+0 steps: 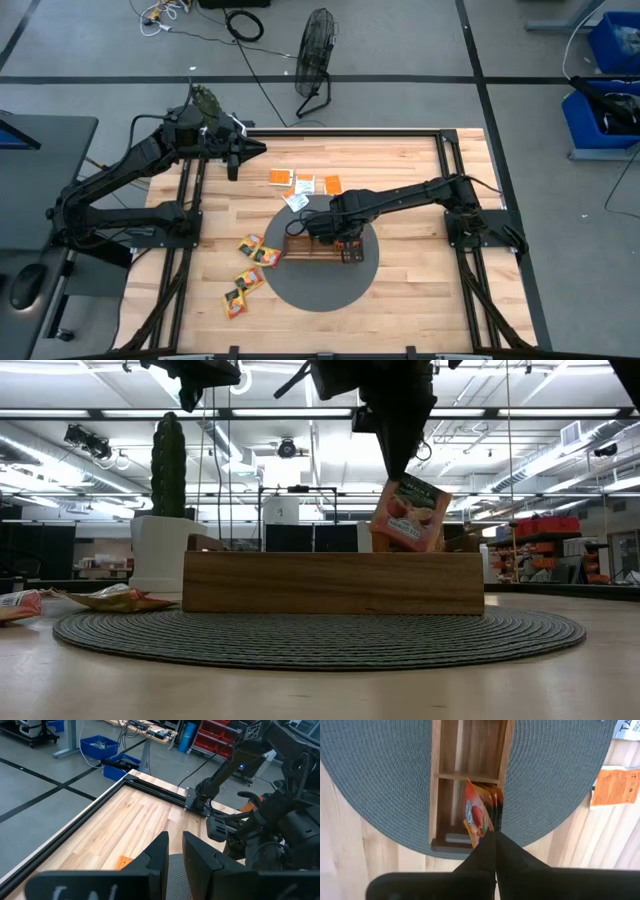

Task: Pick & Place Tea
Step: Put the red tea bag into the right section of the wooden organizer

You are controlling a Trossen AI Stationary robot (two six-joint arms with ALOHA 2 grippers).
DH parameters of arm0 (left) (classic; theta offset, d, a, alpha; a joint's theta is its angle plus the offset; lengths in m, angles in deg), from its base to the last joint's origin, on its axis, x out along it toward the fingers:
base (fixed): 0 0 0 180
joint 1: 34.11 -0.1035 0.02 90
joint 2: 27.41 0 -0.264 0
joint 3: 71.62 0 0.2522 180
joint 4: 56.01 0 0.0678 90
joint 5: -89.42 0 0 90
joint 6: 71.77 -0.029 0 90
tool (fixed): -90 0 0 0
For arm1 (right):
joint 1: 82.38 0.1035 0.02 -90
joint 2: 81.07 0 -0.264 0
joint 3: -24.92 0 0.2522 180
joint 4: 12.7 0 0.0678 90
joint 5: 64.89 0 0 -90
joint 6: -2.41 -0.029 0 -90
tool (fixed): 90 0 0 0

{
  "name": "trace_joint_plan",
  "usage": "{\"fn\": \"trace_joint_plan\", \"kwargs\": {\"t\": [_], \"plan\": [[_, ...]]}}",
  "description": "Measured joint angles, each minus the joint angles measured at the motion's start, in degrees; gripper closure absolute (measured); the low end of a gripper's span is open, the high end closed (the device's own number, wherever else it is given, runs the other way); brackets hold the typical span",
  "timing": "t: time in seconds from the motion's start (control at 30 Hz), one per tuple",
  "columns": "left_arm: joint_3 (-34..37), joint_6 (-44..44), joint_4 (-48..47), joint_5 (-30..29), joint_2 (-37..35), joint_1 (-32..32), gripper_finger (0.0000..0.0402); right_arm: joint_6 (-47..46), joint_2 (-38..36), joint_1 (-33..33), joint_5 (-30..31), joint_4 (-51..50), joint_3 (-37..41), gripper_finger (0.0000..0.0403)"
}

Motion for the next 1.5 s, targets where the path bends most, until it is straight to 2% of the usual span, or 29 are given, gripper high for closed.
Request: {"fn": "trace_joint_plan", "kwargs": {"t": [0.5,1.13,1.33,1.5], "plan": [[0.00,0.44,0.00,-0.01,0.00,-0.01,0.0344,-0.21,-0.02,0.00,-1.11,1.19,4.05,0.0403],[0.00,0.66,0.00,-0.01,0.00,-0.01,0.0344,0.06,-0.02,-0.02,-3.72,4.06,4.11,0.0392],[0.00,0.68,0.00,0.00,0.00,-0.01,0.0344,0.29,-0.02,0.00,-3.72,4.44,4.11,0.0364],[0.00,0.65,-0.10,0.00,0.00,0.00,0.0344,0.47,-0.02,0.00,-3.73,5.85,4.11,0.0314]]}}
